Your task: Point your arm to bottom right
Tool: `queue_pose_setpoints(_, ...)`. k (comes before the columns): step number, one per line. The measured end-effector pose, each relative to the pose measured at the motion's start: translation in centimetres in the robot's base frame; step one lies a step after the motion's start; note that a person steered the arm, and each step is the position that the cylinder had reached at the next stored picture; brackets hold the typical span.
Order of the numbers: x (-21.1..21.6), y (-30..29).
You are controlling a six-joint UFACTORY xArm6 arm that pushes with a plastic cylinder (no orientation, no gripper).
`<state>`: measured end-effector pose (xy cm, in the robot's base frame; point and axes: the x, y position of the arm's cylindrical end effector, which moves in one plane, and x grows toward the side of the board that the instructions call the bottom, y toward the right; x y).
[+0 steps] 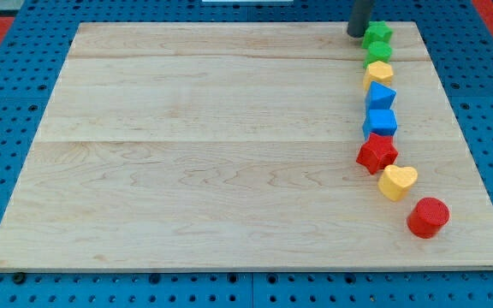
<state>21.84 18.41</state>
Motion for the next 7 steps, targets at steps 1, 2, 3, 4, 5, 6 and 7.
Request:
queue_pose_setpoints(1, -2.4, -4.1)
queue_pose_setpoints(2, -2.7, -7.2)
queue_pose_setpoints(3, -2.7, -7.2)
queue_pose_setpoints(4, -1.0, -11.9)
queue_pose_setpoints(5, 6.1, -15.9)
queue_pose_setpoints(6, 10.3, -18.9)
queue_pose_setpoints(7, 10.8, -20.0)
